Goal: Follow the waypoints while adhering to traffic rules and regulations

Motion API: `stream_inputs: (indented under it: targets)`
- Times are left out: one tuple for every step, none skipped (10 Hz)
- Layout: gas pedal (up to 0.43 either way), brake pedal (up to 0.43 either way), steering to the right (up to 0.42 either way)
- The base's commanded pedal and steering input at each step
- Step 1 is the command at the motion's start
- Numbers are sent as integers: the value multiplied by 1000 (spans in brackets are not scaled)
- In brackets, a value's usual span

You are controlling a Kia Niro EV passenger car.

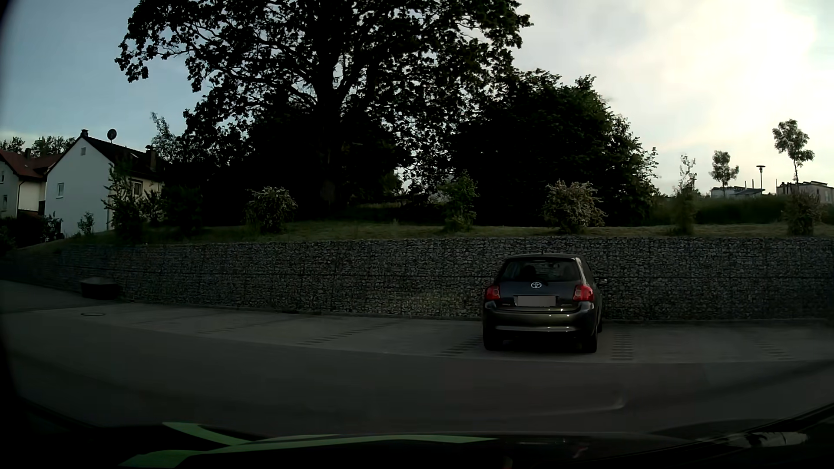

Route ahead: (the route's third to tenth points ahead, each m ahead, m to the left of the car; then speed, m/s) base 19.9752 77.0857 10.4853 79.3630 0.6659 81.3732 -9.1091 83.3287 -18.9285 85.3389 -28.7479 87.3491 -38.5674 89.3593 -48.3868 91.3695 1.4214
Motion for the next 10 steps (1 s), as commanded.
stream_inputs:
  targets:
    - [0, 159, -312]
    - [0, 159, -325]
    - [0, 159, -335]
    - [0, 146, -349]
    - [0, 146, -360]
    - [0, 146, -366]
    - [0, 146, -374]
    - [0, 152, -383]
    - [0, 152, -390]
    - [0, 152, -398]
